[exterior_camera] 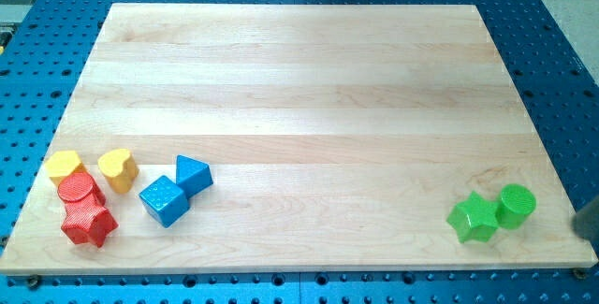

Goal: Push the green star into the cube

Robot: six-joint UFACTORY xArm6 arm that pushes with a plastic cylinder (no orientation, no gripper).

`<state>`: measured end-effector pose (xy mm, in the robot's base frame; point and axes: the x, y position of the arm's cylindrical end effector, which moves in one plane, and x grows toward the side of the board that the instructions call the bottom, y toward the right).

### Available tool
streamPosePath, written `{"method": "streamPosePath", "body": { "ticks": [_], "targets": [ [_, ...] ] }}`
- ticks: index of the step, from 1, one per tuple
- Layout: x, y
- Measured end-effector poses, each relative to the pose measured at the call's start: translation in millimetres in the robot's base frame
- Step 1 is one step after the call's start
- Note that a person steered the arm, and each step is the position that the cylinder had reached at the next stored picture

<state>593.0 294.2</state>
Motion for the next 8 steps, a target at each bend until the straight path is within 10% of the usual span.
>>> {"method": "streamPosePath", "body": {
  "ticks": [3, 6, 8],
  "targets": [
    [-37.8, -253.4],
    [-38.0, -355.9],
    [-9.7, -311.9]
  ]
}}
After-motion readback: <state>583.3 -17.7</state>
